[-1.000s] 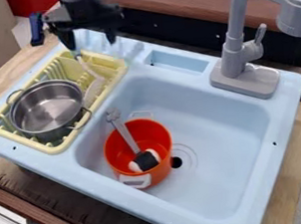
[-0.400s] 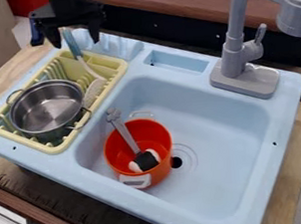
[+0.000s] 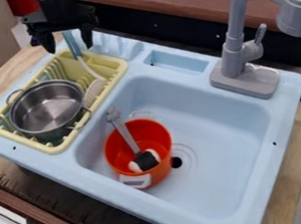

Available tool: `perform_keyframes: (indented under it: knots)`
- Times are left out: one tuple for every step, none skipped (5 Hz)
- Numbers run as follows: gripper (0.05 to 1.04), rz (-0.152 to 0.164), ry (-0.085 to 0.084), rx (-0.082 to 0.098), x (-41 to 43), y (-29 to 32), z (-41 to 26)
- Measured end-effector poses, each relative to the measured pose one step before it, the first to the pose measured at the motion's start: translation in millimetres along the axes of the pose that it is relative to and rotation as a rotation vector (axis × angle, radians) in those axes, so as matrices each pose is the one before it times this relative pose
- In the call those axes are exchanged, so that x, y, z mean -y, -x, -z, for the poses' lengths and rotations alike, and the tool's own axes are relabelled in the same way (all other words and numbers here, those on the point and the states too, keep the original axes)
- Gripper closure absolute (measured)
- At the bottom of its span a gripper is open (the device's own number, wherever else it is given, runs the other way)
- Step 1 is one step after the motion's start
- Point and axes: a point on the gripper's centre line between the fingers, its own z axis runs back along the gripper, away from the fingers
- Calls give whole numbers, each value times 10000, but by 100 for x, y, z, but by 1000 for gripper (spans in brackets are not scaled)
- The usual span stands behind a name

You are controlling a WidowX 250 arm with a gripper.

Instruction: Move the spatula to the sink

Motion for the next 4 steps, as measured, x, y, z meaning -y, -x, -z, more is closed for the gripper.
perform_keyframes:
  knots:
    - [85,-39,-28,243,362,-196,419]
    - [115,2,19,-173,39,323,283]
    - [379,-163,-59,103,-89,-152,156]
    - [672,-203,-33,87,32,85,159]
